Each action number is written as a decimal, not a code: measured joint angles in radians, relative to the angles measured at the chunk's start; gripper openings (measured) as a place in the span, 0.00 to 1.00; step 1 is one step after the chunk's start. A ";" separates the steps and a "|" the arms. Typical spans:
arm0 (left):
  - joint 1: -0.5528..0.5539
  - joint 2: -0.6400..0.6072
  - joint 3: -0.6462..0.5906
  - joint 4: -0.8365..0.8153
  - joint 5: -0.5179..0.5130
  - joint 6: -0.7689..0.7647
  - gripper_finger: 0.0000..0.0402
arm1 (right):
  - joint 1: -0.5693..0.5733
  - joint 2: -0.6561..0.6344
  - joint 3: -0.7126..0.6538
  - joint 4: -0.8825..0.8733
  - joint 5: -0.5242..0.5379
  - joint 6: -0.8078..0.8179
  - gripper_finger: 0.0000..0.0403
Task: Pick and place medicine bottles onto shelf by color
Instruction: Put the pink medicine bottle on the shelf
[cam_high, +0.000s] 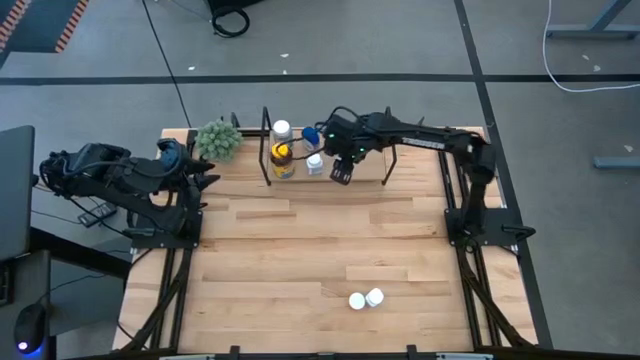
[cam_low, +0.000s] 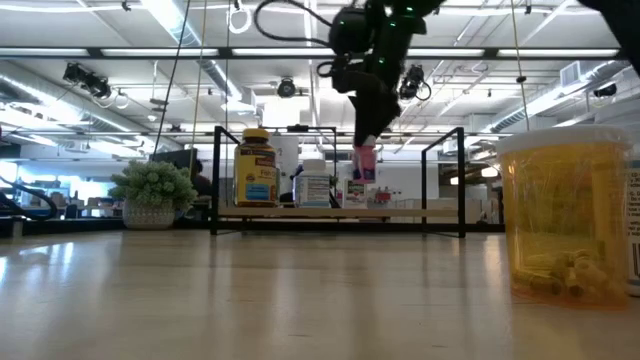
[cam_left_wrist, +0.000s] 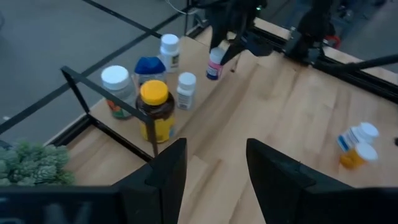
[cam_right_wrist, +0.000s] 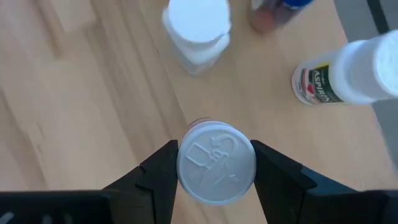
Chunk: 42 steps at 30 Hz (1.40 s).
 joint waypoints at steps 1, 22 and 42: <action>0.000 0.006 0.000 -0.001 -0.010 -0.006 0.43 | -0.008 -0.028 -0.043 0.046 -0.010 0.013 0.46; 0.001 0.133 0.000 0.077 -0.088 -0.107 0.43 | -0.104 -0.069 -0.171 0.228 -0.078 -0.132 0.46; 0.011 0.165 0.000 0.148 -0.104 -0.117 0.43 | -0.070 -0.034 -0.172 0.222 -0.071 -0.205 0.49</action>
